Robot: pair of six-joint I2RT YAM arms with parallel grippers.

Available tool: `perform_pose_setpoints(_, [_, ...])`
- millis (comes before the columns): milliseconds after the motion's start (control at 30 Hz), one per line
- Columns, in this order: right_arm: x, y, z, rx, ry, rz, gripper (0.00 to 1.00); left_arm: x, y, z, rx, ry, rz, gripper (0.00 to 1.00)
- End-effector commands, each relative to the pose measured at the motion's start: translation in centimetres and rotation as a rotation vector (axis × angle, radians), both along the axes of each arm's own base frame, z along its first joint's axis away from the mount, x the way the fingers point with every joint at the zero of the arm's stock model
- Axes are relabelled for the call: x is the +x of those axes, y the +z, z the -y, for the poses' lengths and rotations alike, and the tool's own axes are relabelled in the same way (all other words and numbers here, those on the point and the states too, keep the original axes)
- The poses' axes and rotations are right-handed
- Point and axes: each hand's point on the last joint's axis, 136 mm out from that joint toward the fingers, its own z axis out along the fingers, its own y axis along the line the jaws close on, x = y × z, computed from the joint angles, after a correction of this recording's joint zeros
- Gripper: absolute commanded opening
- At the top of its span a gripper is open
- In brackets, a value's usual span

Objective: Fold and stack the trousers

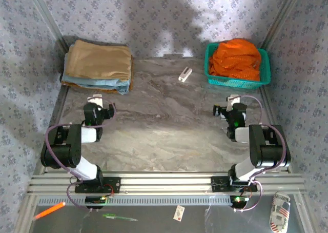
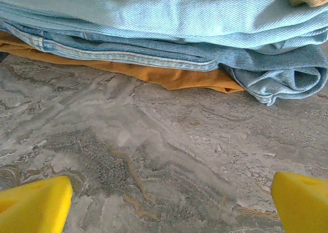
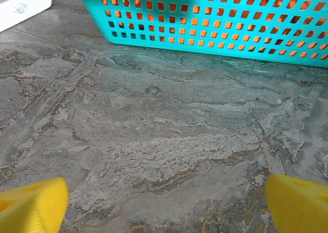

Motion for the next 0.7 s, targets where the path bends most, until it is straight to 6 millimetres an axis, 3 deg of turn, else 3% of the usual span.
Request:
perform_pose_setpoints(0, [0.60,0.93,-0.10,0.004,0.002,0.029,1.00,0.69,0.78,0.25,-0.002,-0.024,0.023,1.00])
perform_pose_setpoints(667, [0.61,0.96,-0.13,0.005,0.004,0.030,1.00,0.73,0.84,0.30,0.004,-0.023,0.024,1.00])
